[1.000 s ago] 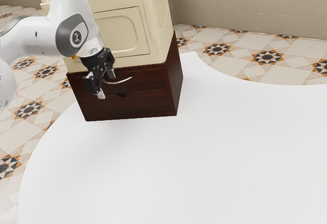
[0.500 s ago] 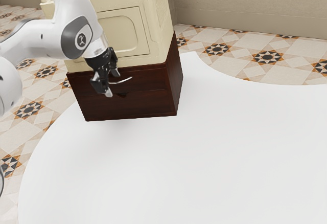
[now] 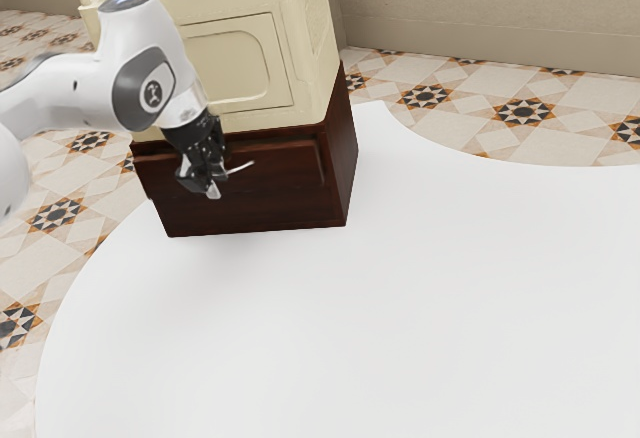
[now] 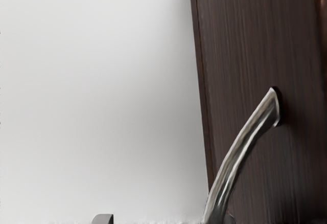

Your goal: Pull the drawer handle with one arm to open the drawer

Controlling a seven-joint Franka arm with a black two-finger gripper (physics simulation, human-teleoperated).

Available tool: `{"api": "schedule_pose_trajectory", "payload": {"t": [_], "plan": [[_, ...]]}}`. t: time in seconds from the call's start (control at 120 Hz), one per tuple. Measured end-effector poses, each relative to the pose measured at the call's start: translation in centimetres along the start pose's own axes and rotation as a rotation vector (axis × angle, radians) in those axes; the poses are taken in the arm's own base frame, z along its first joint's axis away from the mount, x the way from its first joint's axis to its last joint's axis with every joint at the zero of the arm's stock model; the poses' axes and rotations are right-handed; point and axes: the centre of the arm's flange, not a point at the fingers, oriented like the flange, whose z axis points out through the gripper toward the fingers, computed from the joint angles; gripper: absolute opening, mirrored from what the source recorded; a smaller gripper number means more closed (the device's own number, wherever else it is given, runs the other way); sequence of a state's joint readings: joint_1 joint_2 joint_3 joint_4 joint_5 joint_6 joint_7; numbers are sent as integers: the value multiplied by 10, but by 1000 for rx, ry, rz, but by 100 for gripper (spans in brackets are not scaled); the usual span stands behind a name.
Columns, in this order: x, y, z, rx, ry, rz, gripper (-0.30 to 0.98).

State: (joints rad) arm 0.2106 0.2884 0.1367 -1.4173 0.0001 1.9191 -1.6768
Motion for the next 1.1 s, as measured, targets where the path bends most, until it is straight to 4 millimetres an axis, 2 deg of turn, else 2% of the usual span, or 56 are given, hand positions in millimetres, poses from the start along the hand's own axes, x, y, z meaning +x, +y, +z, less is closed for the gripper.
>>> {"api": "schedule_pose_trajectory", "payload": {"t": [0.492, 0.7, 0.892, 1.1], "plan": [[1, -19, -6, -41, -16, -6, 6], [1, -35, -6, -54, -23, 0, 5], [-4, -40, -14, -86, -31, 10, 4], [-7, -55, -10, -93, -40, 20, 4]]}}
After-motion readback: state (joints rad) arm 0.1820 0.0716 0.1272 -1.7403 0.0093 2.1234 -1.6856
